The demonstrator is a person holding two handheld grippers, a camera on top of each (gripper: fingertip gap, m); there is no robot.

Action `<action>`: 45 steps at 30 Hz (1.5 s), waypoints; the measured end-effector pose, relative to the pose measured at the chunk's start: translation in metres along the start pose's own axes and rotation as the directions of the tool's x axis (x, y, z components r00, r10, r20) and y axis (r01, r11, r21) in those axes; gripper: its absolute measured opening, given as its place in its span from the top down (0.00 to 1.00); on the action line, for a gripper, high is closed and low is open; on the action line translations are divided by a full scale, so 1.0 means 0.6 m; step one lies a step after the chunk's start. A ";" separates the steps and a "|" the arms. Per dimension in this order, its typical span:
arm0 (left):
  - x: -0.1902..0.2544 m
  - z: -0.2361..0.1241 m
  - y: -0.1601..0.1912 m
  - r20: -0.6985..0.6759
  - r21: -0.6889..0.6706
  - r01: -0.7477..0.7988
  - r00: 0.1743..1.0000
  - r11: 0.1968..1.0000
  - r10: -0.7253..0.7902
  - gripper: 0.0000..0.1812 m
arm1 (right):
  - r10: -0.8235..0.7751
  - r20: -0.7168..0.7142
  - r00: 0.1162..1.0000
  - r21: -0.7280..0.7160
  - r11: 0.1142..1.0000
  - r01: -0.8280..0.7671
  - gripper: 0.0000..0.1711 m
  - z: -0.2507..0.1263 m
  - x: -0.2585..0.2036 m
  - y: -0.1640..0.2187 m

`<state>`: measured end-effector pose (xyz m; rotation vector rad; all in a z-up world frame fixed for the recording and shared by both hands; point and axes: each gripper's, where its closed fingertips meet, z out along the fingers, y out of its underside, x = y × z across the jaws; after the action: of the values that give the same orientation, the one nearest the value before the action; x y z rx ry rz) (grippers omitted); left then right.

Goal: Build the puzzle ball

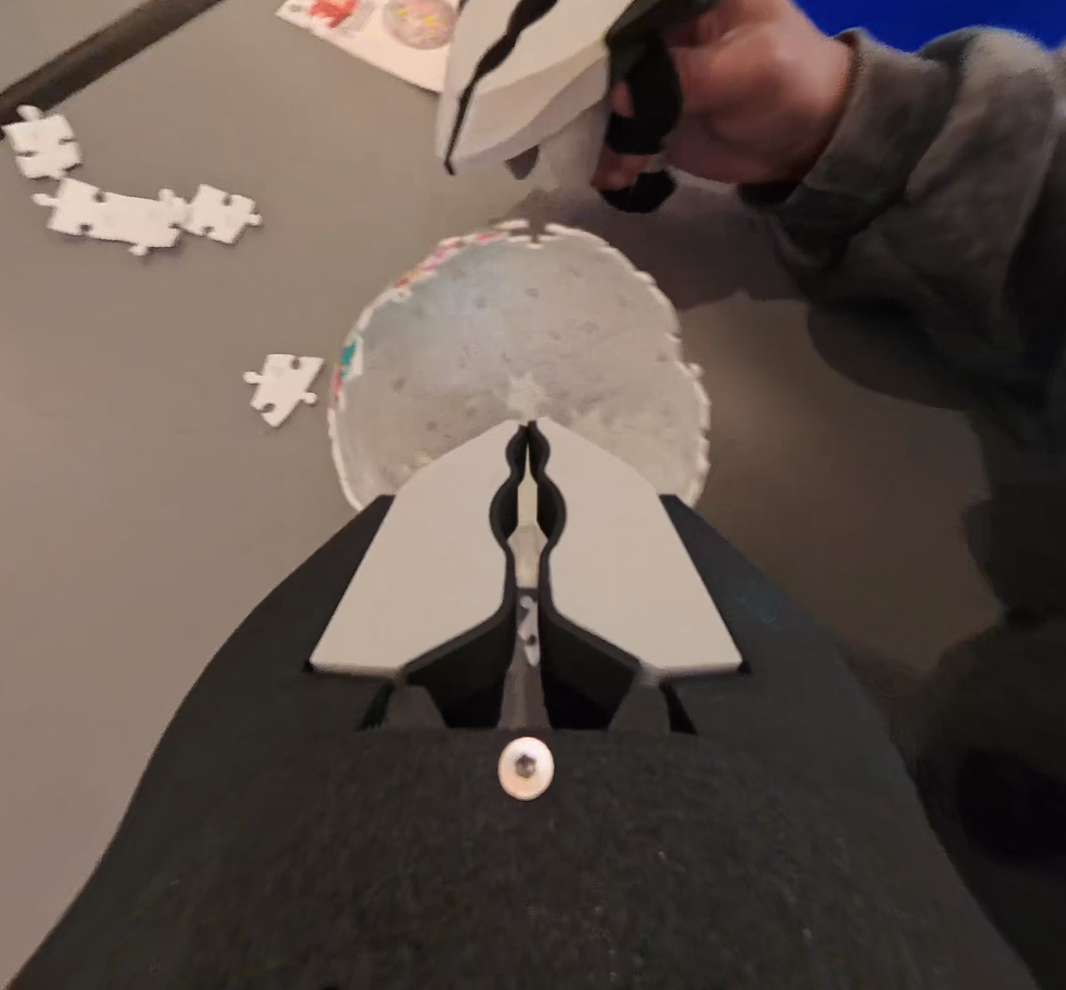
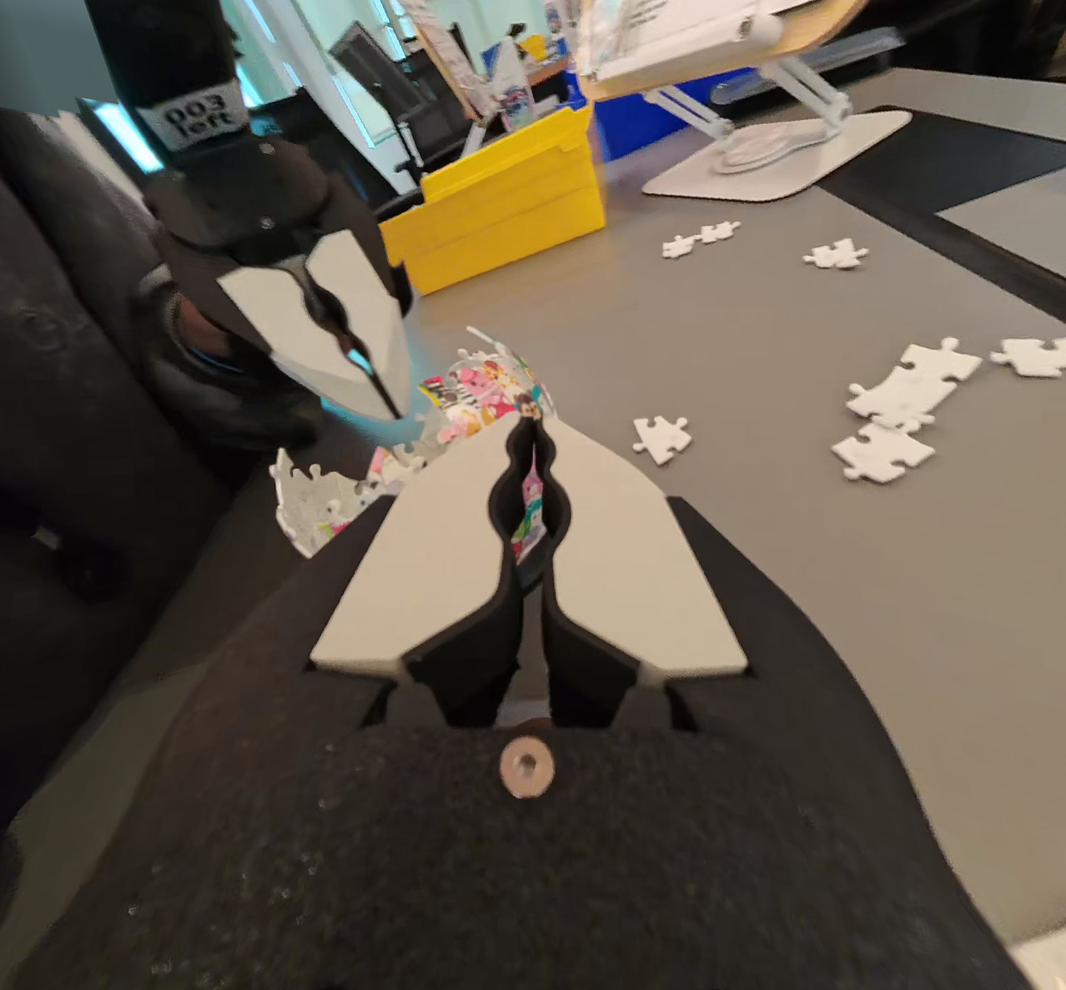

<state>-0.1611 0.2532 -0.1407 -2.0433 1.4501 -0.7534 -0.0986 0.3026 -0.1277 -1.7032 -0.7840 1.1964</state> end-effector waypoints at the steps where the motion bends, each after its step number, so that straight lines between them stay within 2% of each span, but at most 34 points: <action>1: -0.009 0.011 -0.001 0.046 -0.013 -0.006 0.999 1.000 0.007 1.00 | -0.007 0.024 1.000 0.004 1.000 0.007 1.00 0.002 0.002 0.001; 9: -0.052 0.059 -0.010 0.274 -0.138 -0.172 0.940 0.976 0.204 1.00 | 0.059 0.152 0.987 0.082 0.994 -0.072 1.00 0.011 0.001 0.000; 12: -0.045 0.069 -0.017 0.258 -0.105 -0.187 0.943 0.977 0.209 1.00 | 0.080 0.206 0.975 0.063 0.994 -0.094 1.00 0.018 -0.007 0.002; 19: -0.046 0.068 -0.037 0.261 -0.013 -0.173 0.950 0.985 0.171 1.00 | 0.098 0.189 0.977 -0.015 0.995 -0.097 1.00 0.030 -0.005 0.018; 45: -0.036 0.086 -0.046 0.238 0.013 -0.174 0.957 0.985 0.166 1.00 | 0.093 0.198 0.976 -0.050 0.995 -0.084 1.00 0.025 -0.011 0.022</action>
<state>-0.1125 0.2865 -0.1616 -1.8816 1.4424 -0.4446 -0.1152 0.2958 -0.1394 -1.6838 -0.8664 1.4389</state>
